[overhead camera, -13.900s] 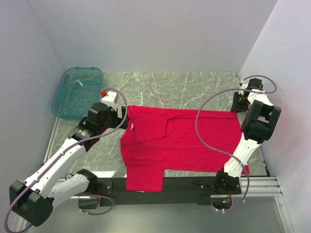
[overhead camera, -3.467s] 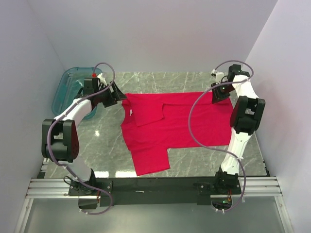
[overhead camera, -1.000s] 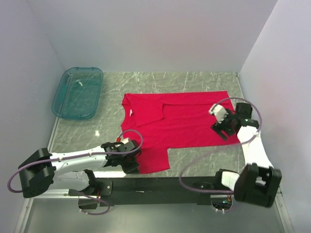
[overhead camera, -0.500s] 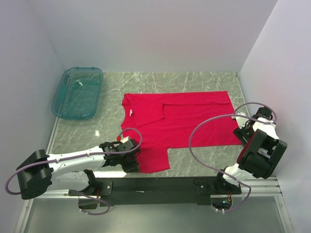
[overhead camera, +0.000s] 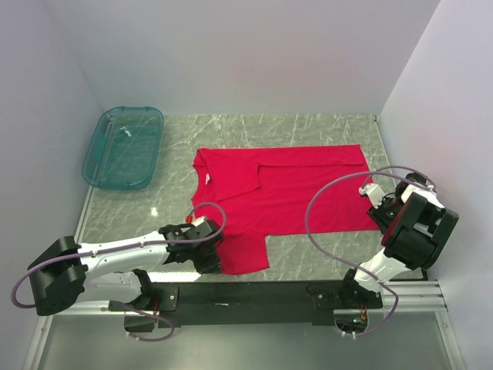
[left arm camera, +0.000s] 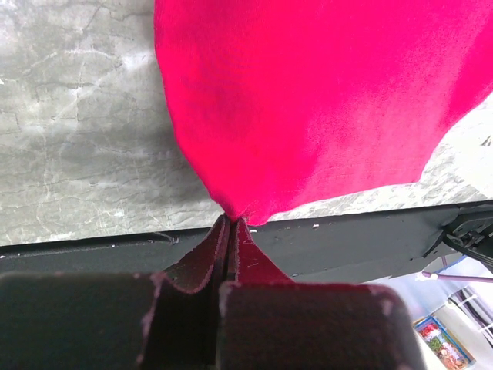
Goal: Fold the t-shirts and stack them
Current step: Fold the tshirt
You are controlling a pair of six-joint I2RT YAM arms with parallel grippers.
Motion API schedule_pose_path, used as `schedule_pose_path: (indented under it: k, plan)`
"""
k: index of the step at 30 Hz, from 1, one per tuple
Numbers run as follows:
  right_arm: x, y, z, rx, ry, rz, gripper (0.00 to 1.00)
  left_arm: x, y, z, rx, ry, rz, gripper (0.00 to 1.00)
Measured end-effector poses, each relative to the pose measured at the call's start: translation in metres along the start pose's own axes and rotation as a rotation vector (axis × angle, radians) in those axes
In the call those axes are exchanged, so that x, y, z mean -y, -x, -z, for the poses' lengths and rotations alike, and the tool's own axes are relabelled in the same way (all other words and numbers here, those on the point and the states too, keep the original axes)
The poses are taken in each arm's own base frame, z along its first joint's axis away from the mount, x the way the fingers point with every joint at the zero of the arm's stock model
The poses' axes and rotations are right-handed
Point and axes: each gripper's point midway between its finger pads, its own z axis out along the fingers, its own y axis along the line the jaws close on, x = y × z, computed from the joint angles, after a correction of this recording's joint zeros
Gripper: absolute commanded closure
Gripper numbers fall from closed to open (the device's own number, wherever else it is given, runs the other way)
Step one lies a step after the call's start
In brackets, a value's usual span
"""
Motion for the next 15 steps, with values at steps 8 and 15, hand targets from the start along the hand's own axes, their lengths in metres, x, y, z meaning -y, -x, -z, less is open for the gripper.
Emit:
schedule_pose_path:
  k: [8,15]
  plan:
    - [-0.0052,0.0016,-0.0048,0.011,0.030,-0.004,0.60,0.0000,0.0008,-0.0001,0.001,0.000,0.003,1.00]
    - [-0.0095,0.0023,-0.0056,0.012,0.060,-0.038,0.85,0.0022,0.0020,0.0010,0.003,-0.004,0.005,0.99]
